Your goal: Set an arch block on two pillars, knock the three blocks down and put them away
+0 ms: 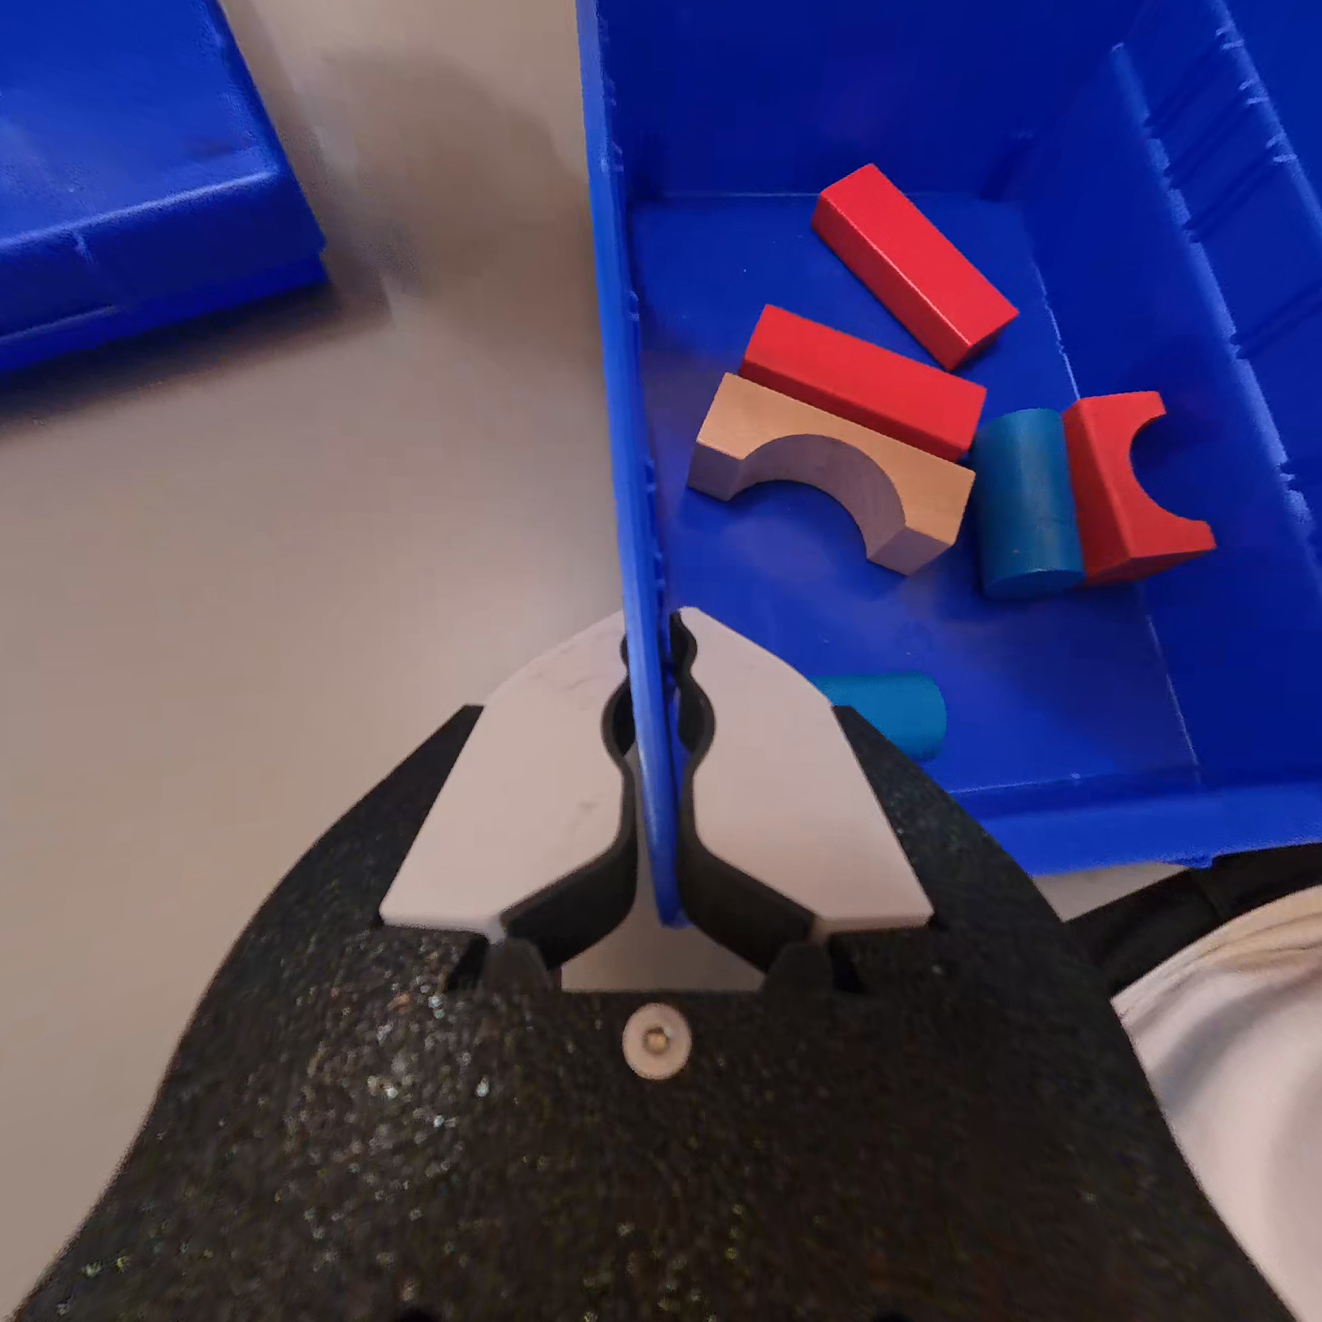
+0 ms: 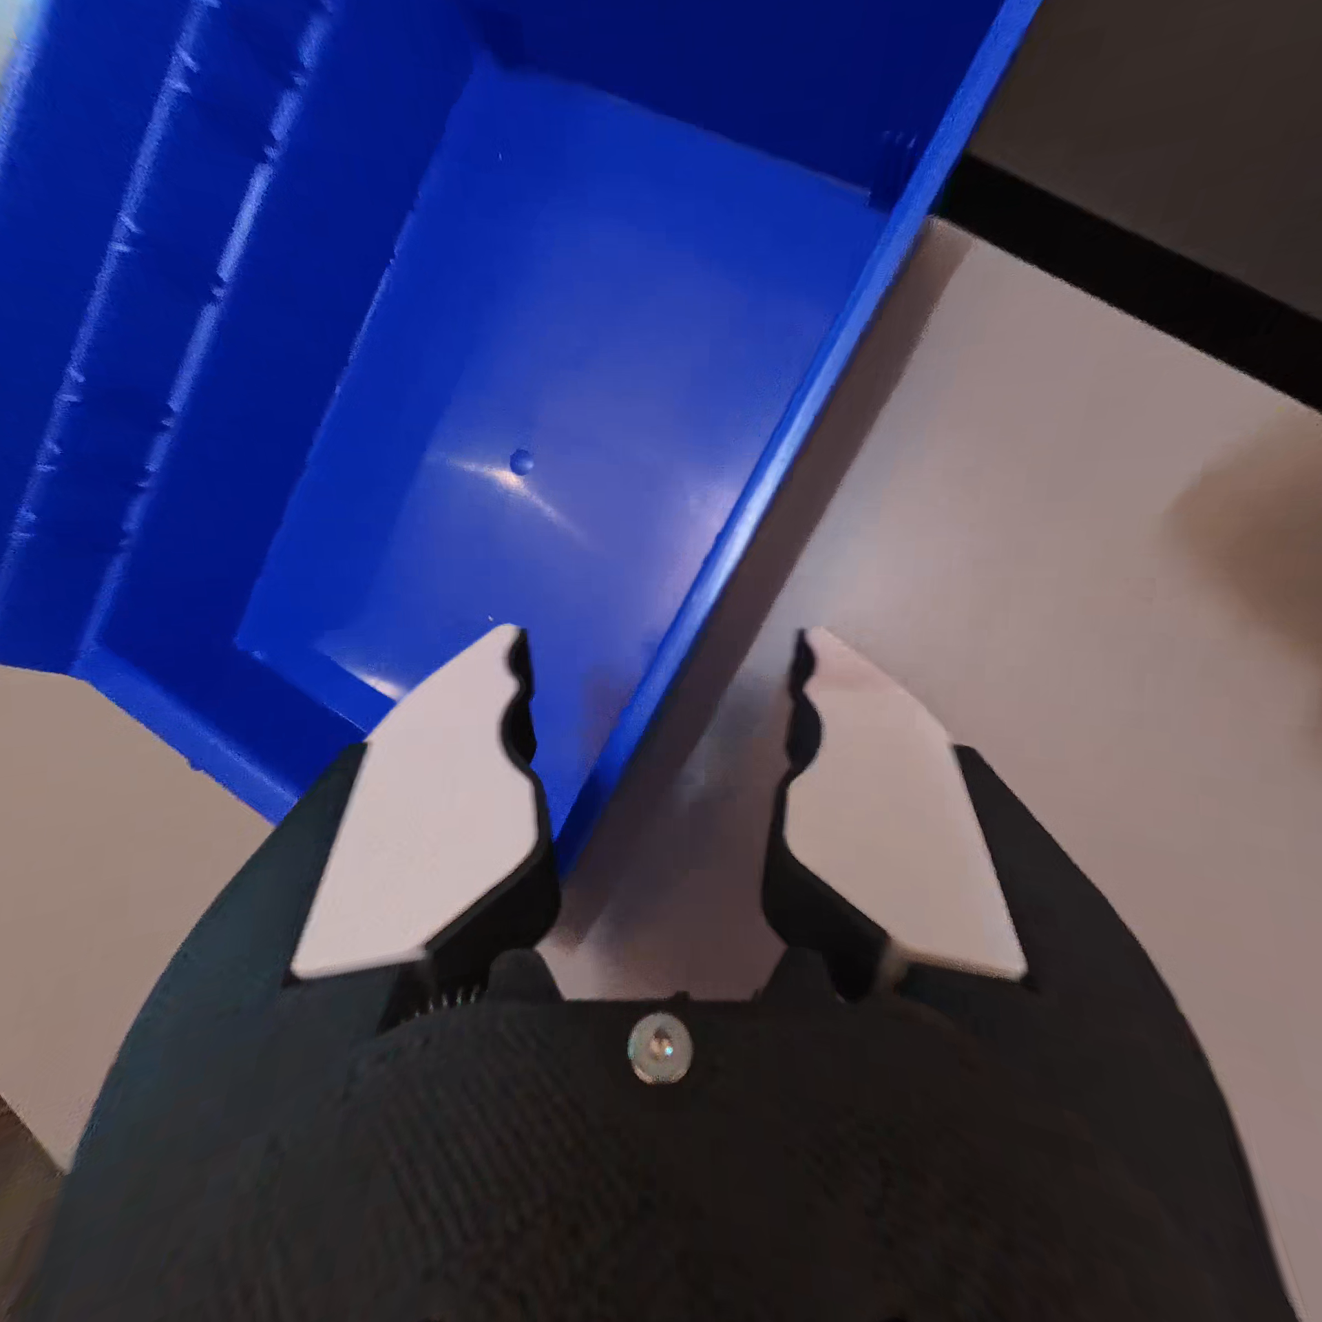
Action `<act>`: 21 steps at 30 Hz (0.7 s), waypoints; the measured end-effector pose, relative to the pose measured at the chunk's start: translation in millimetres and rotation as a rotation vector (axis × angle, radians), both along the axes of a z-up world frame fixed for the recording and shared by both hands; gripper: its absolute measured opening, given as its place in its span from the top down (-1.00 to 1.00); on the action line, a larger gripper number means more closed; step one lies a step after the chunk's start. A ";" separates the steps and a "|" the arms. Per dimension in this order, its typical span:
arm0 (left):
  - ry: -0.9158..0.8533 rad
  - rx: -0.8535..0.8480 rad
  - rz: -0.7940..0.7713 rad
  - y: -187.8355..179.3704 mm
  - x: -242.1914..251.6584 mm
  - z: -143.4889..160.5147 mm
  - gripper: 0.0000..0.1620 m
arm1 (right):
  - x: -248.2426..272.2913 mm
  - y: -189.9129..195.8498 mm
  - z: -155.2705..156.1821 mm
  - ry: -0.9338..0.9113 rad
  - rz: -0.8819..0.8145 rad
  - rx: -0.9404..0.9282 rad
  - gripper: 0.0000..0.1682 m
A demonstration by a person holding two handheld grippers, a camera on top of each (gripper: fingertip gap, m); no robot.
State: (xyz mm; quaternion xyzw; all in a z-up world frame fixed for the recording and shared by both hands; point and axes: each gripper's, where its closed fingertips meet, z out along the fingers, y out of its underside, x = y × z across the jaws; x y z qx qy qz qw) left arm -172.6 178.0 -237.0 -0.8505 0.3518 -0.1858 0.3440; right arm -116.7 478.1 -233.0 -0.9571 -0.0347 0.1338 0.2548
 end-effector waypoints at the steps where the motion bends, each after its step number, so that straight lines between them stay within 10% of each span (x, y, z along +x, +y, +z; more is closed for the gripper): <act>1: 0.000 0.000 0.005 -1.1 -3.7 0.0 0.94 | -6.2 0.9 -5.9 0.011 0.029 -0.013 0.46; 10: -0.012 -0.005 0.047 1.6 -20.7 0.1 0.94 | 4.3 7.1 14.0 -0.060 0.074 0.087 0.93; 21: -0.025 -0.025 0.055 21.7 -42.7 -0.4 0.95 | 145.4 -72.3 239.0 -0.108 0.126 0.460 0.94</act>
